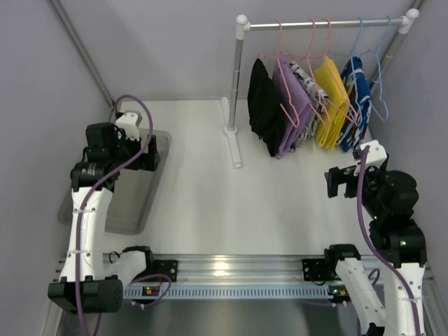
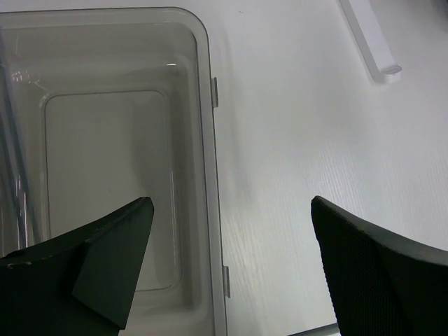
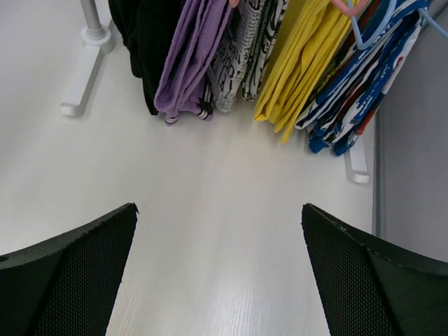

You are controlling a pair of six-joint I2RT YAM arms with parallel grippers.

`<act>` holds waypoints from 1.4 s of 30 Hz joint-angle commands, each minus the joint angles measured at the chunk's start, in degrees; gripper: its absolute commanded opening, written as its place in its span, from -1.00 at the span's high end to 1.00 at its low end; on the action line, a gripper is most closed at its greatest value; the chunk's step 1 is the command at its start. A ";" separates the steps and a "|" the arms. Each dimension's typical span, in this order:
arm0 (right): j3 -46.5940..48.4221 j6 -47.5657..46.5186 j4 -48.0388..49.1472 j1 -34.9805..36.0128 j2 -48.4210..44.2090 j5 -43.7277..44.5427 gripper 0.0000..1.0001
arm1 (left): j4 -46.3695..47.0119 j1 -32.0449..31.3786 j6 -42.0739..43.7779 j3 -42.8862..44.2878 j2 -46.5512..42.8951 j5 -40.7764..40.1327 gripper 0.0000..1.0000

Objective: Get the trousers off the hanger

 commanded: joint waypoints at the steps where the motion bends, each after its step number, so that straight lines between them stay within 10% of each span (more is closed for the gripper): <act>1: 3.18 -0.73 -2.42 -0.68 0.43 -3.50 -0.99 | 0.61 -0.24 -0.22 1.09 -0.42 -0.16 -0.98; 8: 15.56 -0.64 -5.40 -0.69 5.43 -11.04 -0.99 | 0.17 -0.15 0.75 3.20 0.81 -0.19 -0.98; 25: 61.61 14.53 -8.84 2.73 49.63 -27.85 -0.80 | 2.28 -0.24 -1.27 3.55 1.16 2.81 -0.98; 42: 65.59 26.86 4.87 8.28 70.38 -26.01 -0.34 | 1.49 -0.24 -1.98 3.99 1.16 2.55 -0.98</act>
